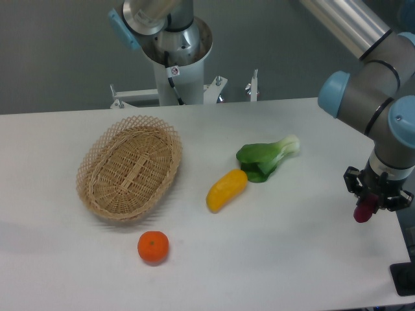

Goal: Place the sweet potato in the basket

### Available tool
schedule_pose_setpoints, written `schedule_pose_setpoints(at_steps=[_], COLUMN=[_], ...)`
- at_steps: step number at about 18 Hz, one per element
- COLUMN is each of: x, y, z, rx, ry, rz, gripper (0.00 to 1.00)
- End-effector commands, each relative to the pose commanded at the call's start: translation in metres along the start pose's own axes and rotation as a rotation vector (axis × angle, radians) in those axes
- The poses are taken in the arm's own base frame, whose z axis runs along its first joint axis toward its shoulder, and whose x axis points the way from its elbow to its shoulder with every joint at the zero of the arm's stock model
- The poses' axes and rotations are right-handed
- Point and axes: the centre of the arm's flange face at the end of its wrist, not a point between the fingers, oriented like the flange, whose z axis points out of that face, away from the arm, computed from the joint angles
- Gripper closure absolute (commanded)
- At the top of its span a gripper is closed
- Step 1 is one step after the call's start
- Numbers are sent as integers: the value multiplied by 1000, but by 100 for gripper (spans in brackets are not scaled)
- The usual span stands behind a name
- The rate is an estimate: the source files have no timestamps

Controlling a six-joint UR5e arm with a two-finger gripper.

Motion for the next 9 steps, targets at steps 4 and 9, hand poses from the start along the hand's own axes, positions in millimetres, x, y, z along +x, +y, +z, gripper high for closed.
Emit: schedule_pose_setpoints(at_steps=[4,9], x=[0,-2], y=[0,0], z=[0,-3], rx=[0,8], ry=[0,-3], rz=[0,-2], gripper=[78,78])
